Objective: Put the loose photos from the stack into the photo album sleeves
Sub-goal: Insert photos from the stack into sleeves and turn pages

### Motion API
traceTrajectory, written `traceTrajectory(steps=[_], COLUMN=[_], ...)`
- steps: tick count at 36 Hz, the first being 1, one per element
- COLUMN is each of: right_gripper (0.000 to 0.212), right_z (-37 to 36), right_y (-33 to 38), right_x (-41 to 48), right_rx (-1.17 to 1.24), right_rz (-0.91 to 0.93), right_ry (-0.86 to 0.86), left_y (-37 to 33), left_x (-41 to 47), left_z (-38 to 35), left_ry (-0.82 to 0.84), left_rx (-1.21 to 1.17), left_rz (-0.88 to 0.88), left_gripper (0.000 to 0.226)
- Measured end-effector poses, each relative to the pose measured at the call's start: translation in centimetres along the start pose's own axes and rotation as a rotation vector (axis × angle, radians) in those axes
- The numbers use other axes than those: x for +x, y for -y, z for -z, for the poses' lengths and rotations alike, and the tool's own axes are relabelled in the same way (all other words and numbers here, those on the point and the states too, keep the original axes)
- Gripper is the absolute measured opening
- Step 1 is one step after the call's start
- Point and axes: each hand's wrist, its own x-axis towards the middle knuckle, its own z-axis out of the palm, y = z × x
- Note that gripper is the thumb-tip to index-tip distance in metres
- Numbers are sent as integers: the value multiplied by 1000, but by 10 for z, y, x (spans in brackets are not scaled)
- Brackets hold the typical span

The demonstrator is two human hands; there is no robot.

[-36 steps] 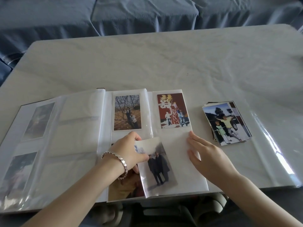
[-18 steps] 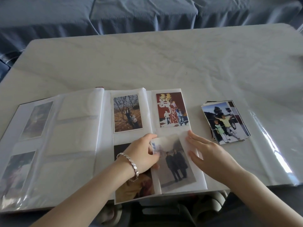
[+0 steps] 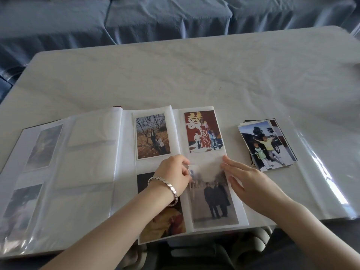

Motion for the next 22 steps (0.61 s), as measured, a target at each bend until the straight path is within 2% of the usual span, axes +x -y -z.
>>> traceTrajectory(steps=[7, 9, 15, 22], right_gripper=[38, 38, 38, 36], right_z=[1, 1, -1, -2], right_y=[0, -1, -4, -8], right_x=[1, 1, 1, 5], right_rx=[-2, 4, 38, 92], right_rz=[-5, -7, -14, -22], right_ry=[5, 2, -10, -55], left_y=[1, 2, 6, 4], left_x=[-2, -5, -8, -12], left_z=[-1, -1, -4, -7], left_ry=[3, 35, 25, 36], left_rx=[-204, -255, -211, -259], left_rz=[164, 209, 181, 153], left_gripper=[12, 16, 21, 16])
